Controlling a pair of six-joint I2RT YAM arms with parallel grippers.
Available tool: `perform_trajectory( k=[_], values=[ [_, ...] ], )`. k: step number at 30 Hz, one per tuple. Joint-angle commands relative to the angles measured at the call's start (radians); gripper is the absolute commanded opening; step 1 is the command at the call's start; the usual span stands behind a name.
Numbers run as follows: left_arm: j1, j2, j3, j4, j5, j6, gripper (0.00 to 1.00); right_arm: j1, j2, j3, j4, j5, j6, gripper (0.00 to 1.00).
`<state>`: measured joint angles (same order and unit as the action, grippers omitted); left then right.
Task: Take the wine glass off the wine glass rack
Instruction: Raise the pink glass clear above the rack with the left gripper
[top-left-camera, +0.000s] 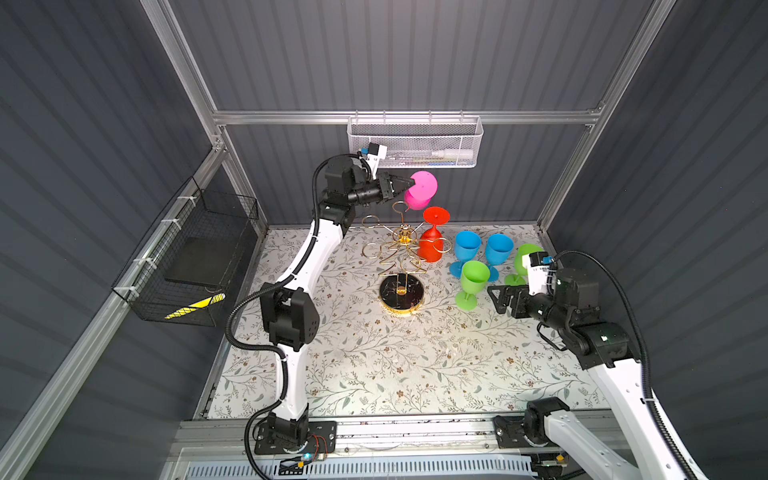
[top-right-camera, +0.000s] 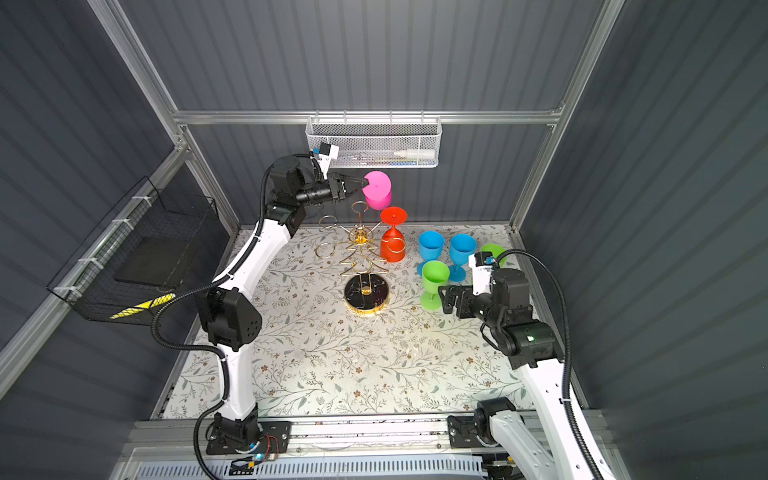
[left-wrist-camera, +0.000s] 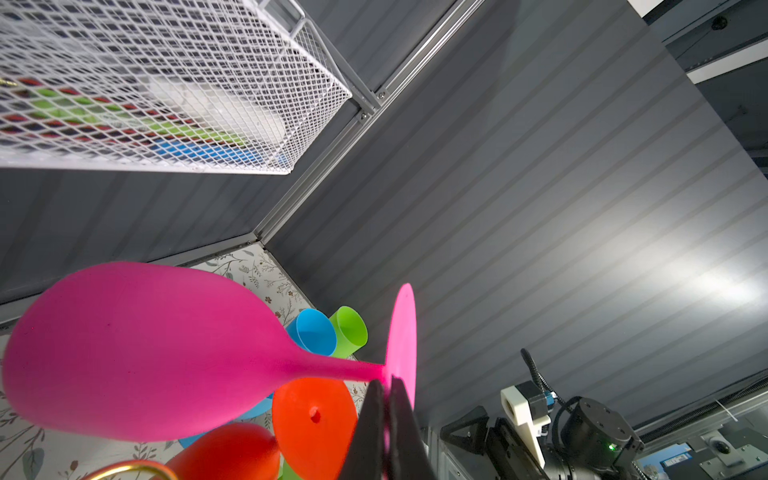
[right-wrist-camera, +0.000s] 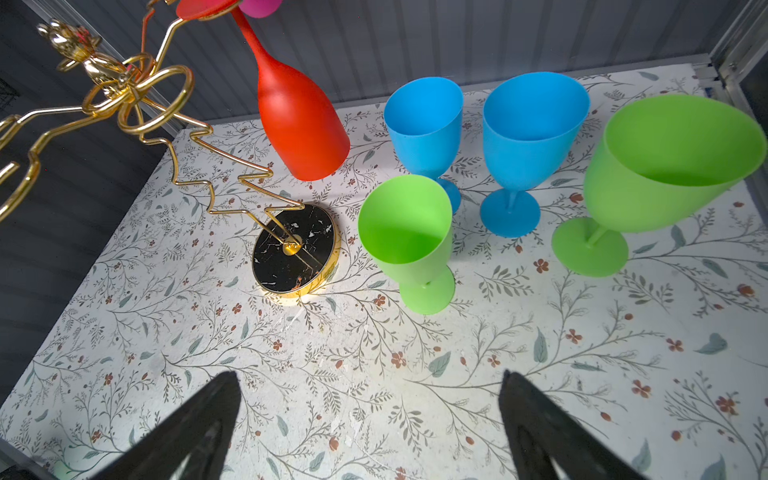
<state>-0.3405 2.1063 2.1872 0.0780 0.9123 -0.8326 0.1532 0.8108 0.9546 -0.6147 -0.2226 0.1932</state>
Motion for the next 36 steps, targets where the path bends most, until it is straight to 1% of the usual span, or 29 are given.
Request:
perform_trajectory(
  k=[1,7,15,21,28,34,36],
  values=[
    [0.006,-0.004,0.003,0.088,-0.014,-0.037,0.00,-0.003,-0.013,-0.004,-0.015,0.012,-0.018,0.99],
    [0.034,-0.022,-0.023,0.170,-0.014,-0.108,0.00,-0.003,-0.015,-0.002,-0.020,0.016,-0.020,0.99],
    [0.061,-0.059,-0.045,0.218,0.000,-0.159,0.00,-0.003,-0.013,0.003,-0.020,0.019,-0.019,0.99],
    [0.093,-0.081,-0.075,0.354,0.014,-0.289,0.00,-0.003,-0.009,0.017,-0.025,0.025,-0.029,0.99],
    [0.117,-0.126,-0.085,0.408,0.049,-0.362,0.00,-0.003,-0.006,0.063,-0.025,0.034,-0.047,0.99],
    [0.154,-0.197,-0.169,0.546,0.076,-0.487,0.00,-0.003,0.014,0.108,0.001,0.048,-0.052,0.99],
    [0.164,-0.221,-0.193,0.583,0.083,-0.522,0.00,-0.001,0.029,0.132,0.005,0.034,-0.058,0.99]
  ],
)
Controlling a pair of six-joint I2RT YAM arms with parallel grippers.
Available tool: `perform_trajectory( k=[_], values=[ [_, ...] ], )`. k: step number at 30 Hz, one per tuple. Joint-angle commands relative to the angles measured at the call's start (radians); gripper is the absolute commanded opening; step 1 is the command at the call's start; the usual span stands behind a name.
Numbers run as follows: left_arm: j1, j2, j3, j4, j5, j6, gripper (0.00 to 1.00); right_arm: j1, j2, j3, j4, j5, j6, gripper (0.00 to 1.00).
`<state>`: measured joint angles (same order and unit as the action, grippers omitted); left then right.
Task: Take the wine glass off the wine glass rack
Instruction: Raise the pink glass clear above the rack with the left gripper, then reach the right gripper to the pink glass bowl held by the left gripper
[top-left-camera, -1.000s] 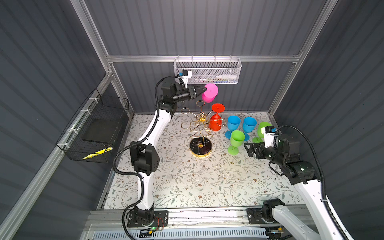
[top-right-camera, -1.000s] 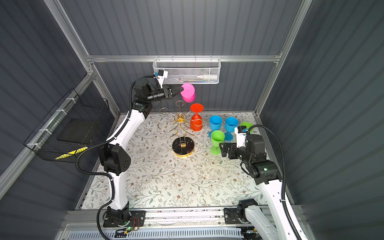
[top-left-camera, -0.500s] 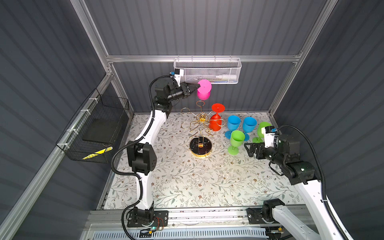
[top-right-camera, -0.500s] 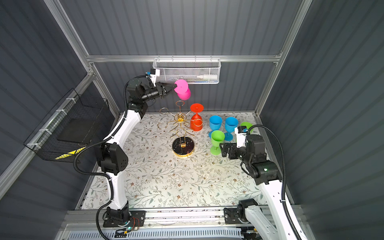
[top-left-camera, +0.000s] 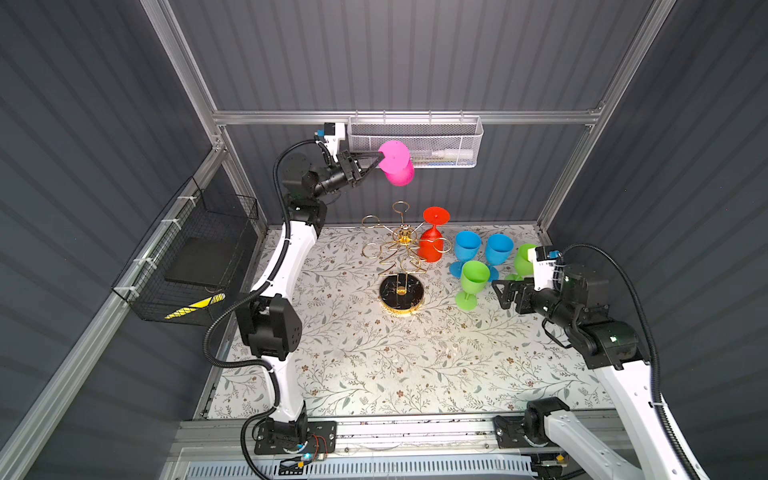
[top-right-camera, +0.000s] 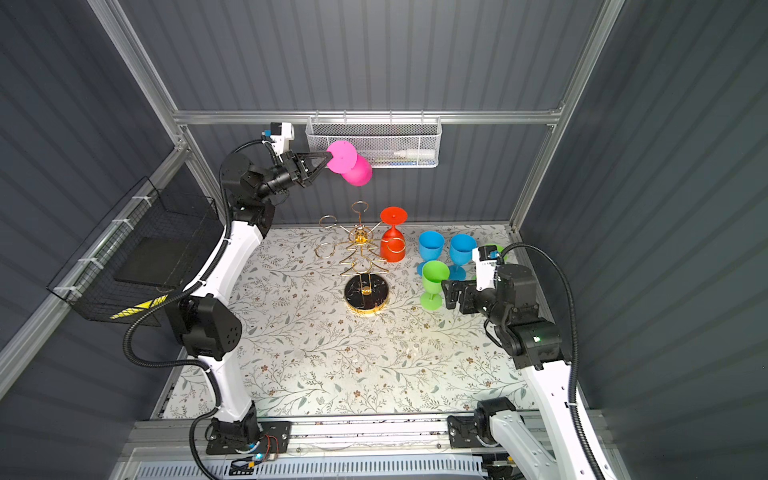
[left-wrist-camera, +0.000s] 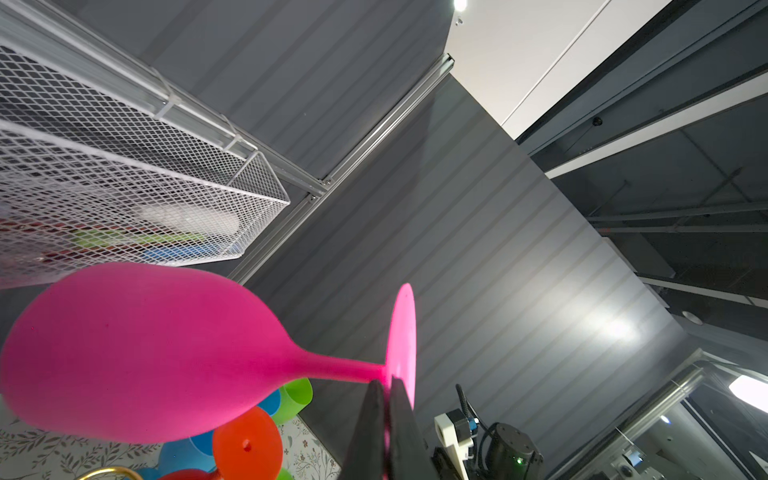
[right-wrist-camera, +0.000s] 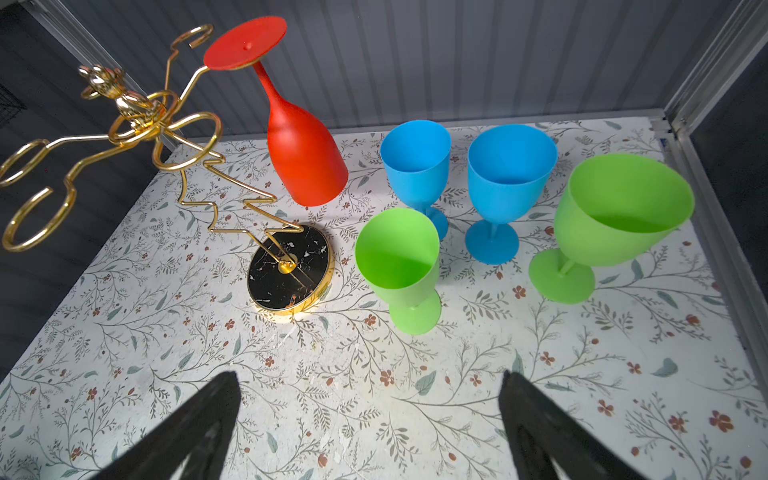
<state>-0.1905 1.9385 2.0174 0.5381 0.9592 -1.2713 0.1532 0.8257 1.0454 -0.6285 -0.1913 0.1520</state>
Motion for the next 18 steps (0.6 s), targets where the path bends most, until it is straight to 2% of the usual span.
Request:
perform_trajectory(
  k=[1,5,13,18],
  values=[
    [0.021,-0.064,-0.033,0.141,0.041,-0.099,0.00,-0.001,0.019,0.054,0.028,-0.011,-0.018,0.99],
    [0.045,-0.096,-0.063,0.238,0.053,-0.200,0.00,0.003,0.031,0.096,0.085,-0.046,-0.025,0.99],
    [0.056,-0.111,-0.119,0.473,0.078,-0.500,0.00,0.071,0.115,0.228,0.170,-0.092,-0.048,0.99],
    [0.056,-0.161,-0.208,0.507,0.099,-0.535,0.00,0.190,0.174,0.300,0.194,-0.051,-0.137,0.99]
  ],
)
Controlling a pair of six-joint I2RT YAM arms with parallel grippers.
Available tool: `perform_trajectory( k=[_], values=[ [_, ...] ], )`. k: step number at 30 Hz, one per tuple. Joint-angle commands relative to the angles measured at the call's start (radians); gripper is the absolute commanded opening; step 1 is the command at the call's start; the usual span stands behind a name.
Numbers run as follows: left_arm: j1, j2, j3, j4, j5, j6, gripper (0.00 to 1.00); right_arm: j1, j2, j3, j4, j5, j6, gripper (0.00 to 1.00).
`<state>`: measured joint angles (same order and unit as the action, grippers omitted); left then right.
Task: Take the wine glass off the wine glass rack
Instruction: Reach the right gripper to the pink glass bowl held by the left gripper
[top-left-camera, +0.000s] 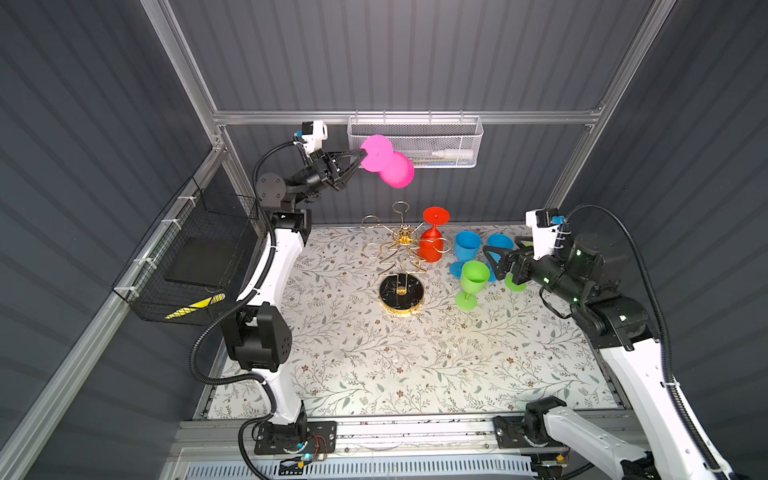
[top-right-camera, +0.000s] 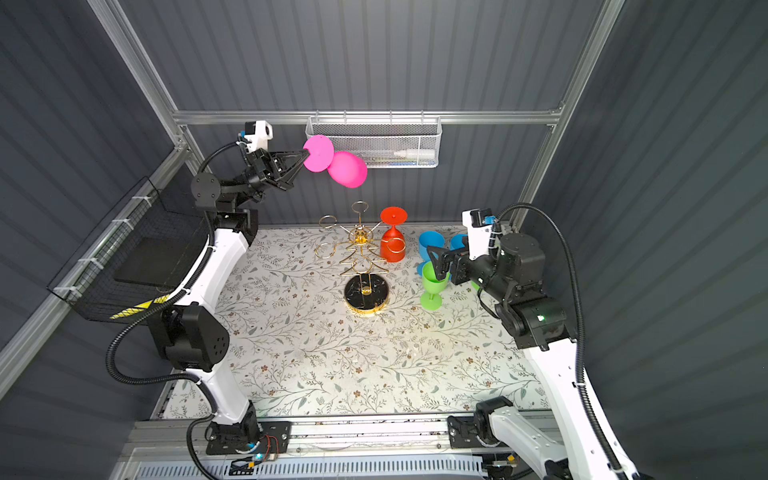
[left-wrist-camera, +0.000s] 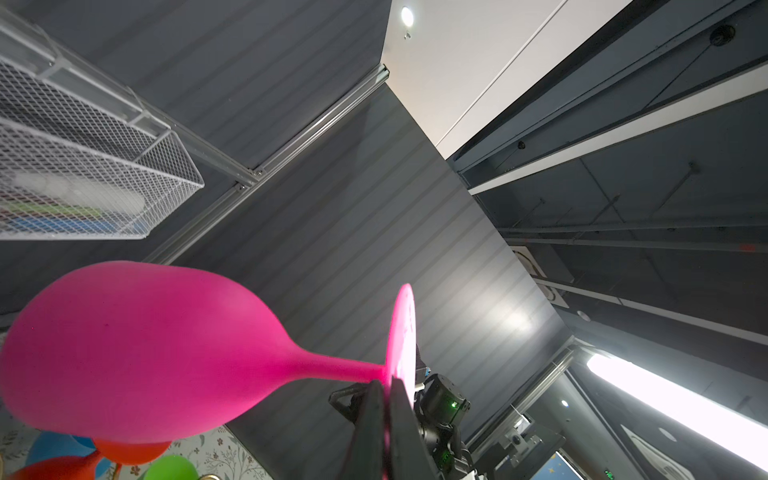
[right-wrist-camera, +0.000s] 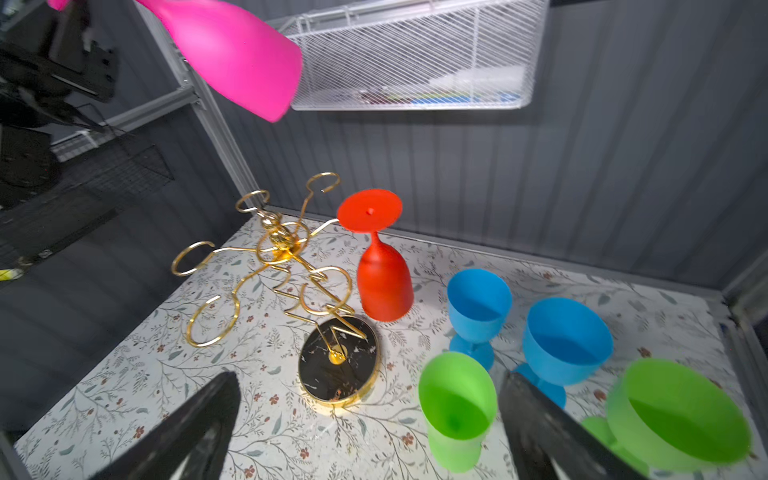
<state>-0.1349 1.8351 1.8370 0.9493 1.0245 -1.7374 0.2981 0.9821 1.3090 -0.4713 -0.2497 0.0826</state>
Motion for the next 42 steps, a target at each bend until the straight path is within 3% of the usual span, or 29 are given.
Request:
perform_trajectory(
  k=[1,9,19,31,42],
  values=[
    [0.000,-0.069,-0.047,0.102,0.041,-0.074,0.00,0.074,0.029,0.050,0.042,0.016,-0.091,0.99],
    [0.000,-0.171,-0.194,0.122,0.081,-0.094,0.00,0.257,0.086,0.091,0.120,0.046,-0.295,0.99],
    [-0.002,-0.263,-0.340,0.174,0.094,-0.144,0.00,0.360,0.239,0.162,0.231,-0.048,-0.522,0.99],
    [-0.002,-0.308,-0.392,0.237,0.097,-0.213,0.00,0.374,0.394,0.217,0.430,-0.049,-0.555,0.99],
    [-0.002,-0.317,-0.410,0.290,0.089,-0.261,0.00,0.375,0.505,0.295,0.499,-0.023,-0.549,0.99]
  ],
)
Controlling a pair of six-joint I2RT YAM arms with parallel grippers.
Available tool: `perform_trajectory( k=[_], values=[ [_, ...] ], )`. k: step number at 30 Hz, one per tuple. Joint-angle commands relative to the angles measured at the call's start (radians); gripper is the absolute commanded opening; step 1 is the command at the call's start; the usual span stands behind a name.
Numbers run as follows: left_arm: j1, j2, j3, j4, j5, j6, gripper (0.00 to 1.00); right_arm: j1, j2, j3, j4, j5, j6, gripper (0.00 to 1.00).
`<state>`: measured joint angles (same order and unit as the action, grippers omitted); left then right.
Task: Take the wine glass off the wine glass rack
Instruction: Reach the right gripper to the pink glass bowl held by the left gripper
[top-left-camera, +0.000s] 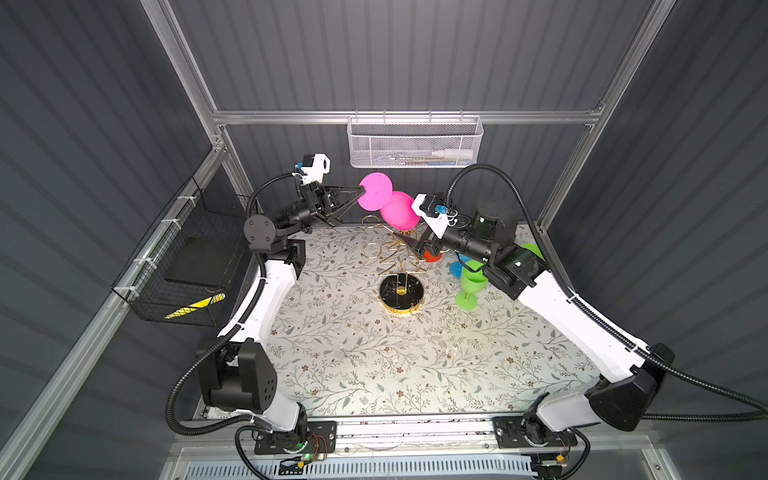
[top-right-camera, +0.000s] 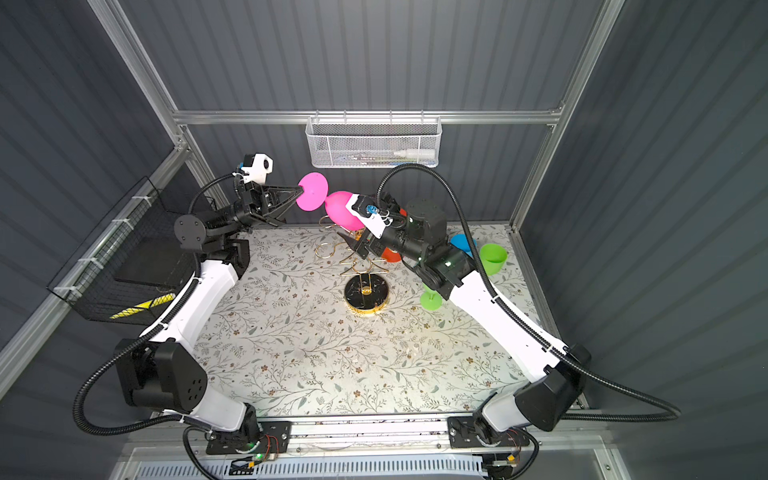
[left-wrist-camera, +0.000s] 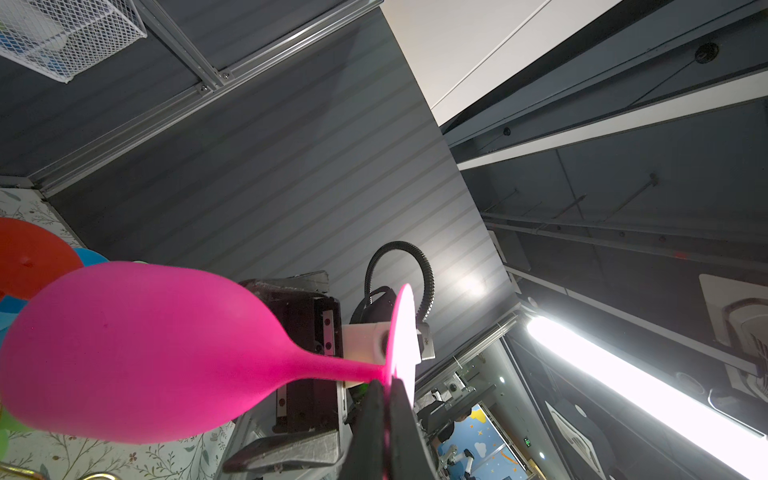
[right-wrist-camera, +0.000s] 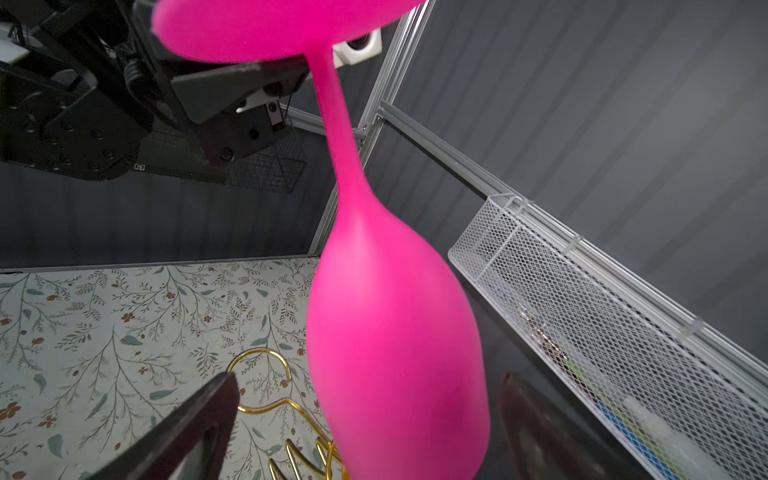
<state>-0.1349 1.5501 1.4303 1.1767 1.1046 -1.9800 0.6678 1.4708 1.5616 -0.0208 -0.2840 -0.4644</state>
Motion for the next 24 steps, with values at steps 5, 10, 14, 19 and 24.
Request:
perform_trajectory(
  k=[5,10,14,19,24],
  values=[
    [-0.002,-0.038,-0.007,0.069,0.004,-0.021,0.00,0.008,0.066,0.079,0.048,0.020,0.011,0.99],
    [-0.002,-0.038,-0.007,0.071,-0.002,-0.023,0.00,0.010,0.108,0.107,0.040,0.038,0.027,0.99],
    [-0.002,-0.035,-0.007,0.087,-0.010,-0.037,0.00,0.012,0.126,0.118,0.036,0.050,0.037,0.99],
    [-0.002,-0.021,-0.004,0.138,-0.015,-0.078,0.00,0.015,0.131,0.115,0.029,0.058,0.046,0.91],
    [-0.002,-0.018,-0.006,0.149,-0.018,-0.083,0.00,0.022,0.116,0.097,0.032,0.071,0.048,0.77]
  ],
)
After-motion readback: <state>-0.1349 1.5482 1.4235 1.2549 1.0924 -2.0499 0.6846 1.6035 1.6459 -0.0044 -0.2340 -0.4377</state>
